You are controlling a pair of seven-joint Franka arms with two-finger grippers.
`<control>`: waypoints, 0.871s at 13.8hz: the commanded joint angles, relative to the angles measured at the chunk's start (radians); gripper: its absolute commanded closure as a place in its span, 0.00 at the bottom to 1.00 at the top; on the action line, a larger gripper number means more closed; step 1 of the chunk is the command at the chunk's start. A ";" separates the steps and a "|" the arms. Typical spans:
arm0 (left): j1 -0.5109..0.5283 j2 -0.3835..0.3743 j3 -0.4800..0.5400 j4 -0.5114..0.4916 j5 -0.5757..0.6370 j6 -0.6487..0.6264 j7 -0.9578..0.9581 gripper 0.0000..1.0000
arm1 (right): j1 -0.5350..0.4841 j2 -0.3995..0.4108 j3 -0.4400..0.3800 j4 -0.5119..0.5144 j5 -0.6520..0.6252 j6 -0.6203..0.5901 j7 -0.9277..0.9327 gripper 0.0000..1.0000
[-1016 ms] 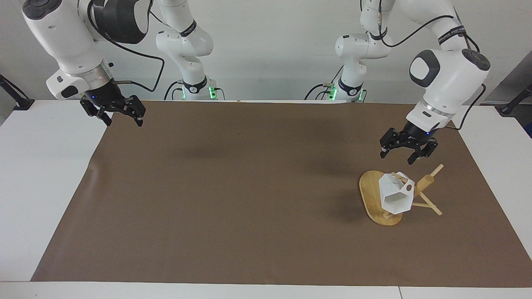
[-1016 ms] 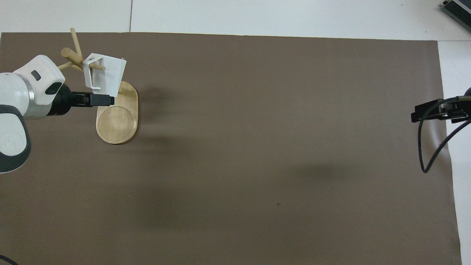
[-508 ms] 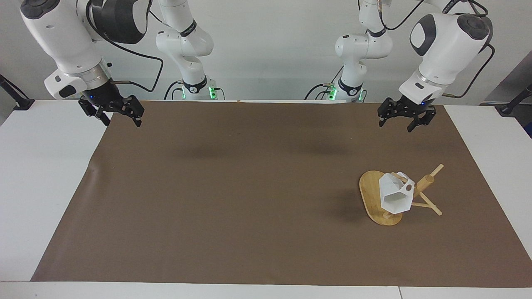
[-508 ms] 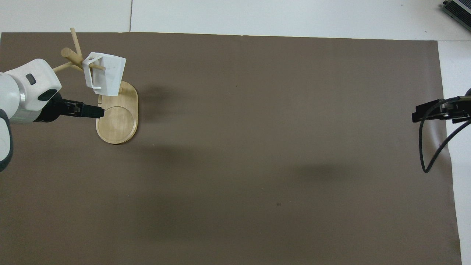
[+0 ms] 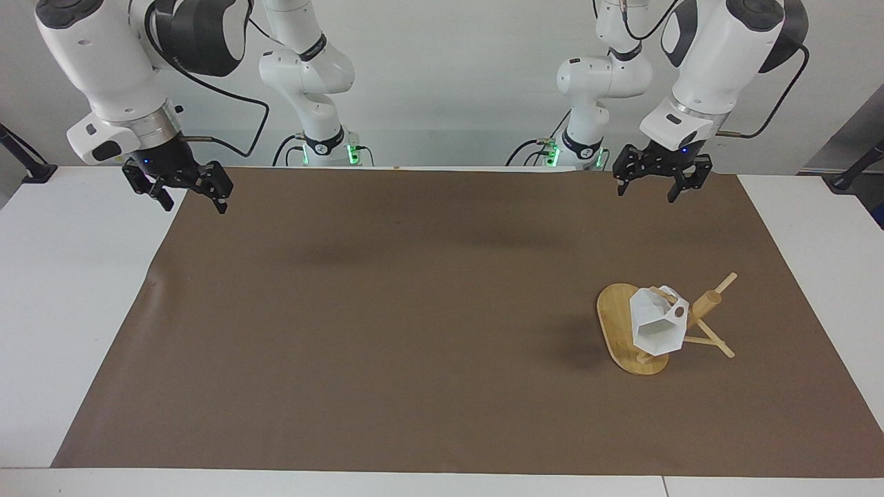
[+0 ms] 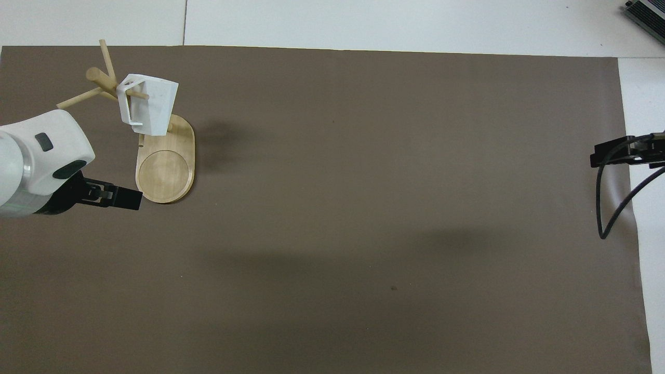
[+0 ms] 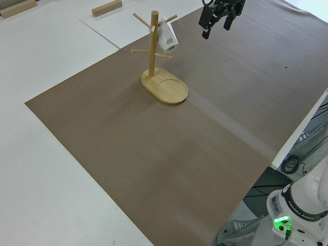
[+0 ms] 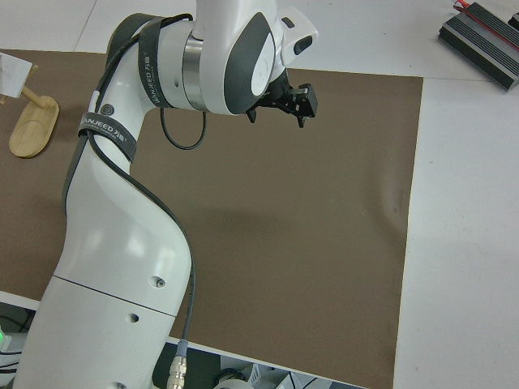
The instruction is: Hang cup on rack
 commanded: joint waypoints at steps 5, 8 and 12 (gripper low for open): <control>0.002 0.114 0.010 0.249 0.026 -0.190 -0.017 0.00 | -0.006 -0.028 0.002 -0.039 -0.017 0.025 0.016 0.00; 0.001 0.103 0.008 0.227 0.029 -0.192 -0.019 0.00 | -0.006 -0.026 -0.001 -0.039 -0.017 0.025 0.019 0.00; 0.002 0.103 0.013 0.229 0.029 -0.204 -0.021 0.00 | -0.006 -0.026 -0.001 -0.039 -0.017 0.025 0.018 0.00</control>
